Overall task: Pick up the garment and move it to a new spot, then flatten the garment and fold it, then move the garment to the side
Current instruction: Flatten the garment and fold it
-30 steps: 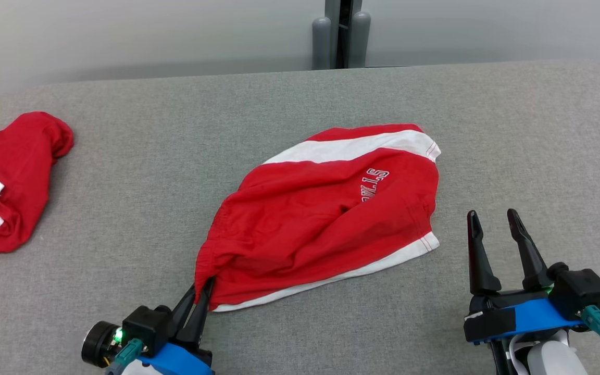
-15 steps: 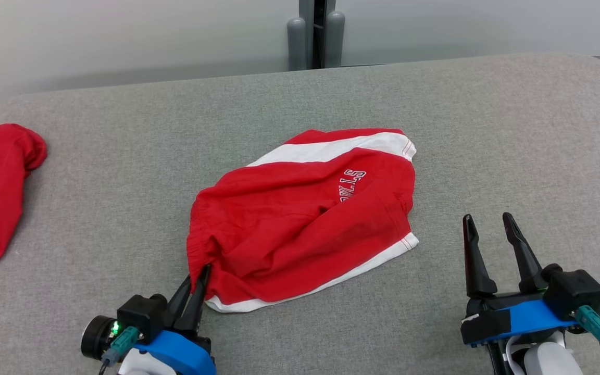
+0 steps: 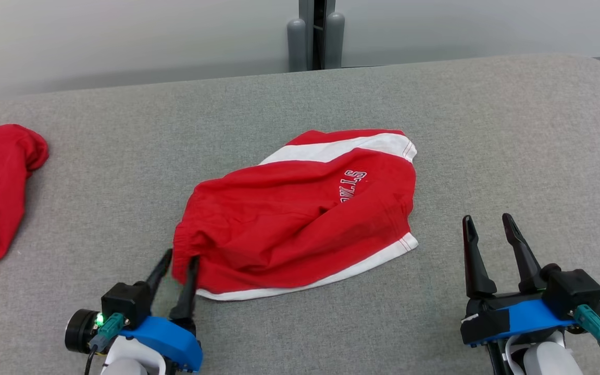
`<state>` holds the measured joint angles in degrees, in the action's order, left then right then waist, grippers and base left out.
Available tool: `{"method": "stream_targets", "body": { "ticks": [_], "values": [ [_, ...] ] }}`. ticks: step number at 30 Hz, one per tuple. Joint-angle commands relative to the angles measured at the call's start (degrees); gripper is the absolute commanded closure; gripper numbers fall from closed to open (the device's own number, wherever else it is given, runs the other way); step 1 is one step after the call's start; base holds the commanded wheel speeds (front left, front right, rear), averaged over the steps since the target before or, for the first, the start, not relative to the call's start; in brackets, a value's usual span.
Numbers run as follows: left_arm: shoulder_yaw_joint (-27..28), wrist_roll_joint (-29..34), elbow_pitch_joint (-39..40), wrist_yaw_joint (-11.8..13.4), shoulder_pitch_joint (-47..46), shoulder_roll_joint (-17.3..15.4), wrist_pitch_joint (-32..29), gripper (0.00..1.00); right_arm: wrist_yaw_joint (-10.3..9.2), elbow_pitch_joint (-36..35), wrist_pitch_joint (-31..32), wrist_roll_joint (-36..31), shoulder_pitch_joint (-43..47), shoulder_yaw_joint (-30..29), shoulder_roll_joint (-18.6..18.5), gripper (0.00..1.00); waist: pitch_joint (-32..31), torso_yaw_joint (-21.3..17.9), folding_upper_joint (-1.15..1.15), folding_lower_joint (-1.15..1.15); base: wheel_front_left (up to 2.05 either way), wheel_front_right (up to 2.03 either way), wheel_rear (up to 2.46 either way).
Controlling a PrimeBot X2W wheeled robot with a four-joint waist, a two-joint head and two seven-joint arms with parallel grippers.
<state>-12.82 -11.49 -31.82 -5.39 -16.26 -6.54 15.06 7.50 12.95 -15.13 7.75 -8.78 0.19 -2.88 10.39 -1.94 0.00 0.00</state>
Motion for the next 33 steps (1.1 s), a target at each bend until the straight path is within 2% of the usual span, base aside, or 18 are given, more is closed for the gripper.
{"method": "stream_targets", "body": {
  "ticks": [1,14,25,33],
  "values": [
    [0.7,0.2,0.7,0.0,0.5,0.1,0.2,0.00,-0.02,0.2,0.0,0.1,-0.1,-0.1,0.0,0.00,-0.2,0.3,0.00,0.00,0.00,0.00,0.00],
    [7.5,3.2,16.4,0.5,5.9,2.0,0.2,0.00,-0.02,0.4,0.0,0.3,0.9,0.4,0.0,0.00,-3.3,1.5,0.00,0.00,0.00,0.00,0.00],
    [13.9,6.1,25.7,1.3,11.8,2.8,0.2,0.00,-0.02,-0.3,0.0,-0.2,2.9,0.2,0.0,0.00,-6.6,-1.1,0.00,0.00,0.00,0.00,0.00],
    [15.9,8.0,27.5,1.5,16.1,3.1,0.2,0.00,-0.02,-0.2,0.0,-0.8,4.8,-0.8,0.0,0.00,-7.9,-2.0,0.00,0.00,0.00,0.00,0.00]
  ]
}}
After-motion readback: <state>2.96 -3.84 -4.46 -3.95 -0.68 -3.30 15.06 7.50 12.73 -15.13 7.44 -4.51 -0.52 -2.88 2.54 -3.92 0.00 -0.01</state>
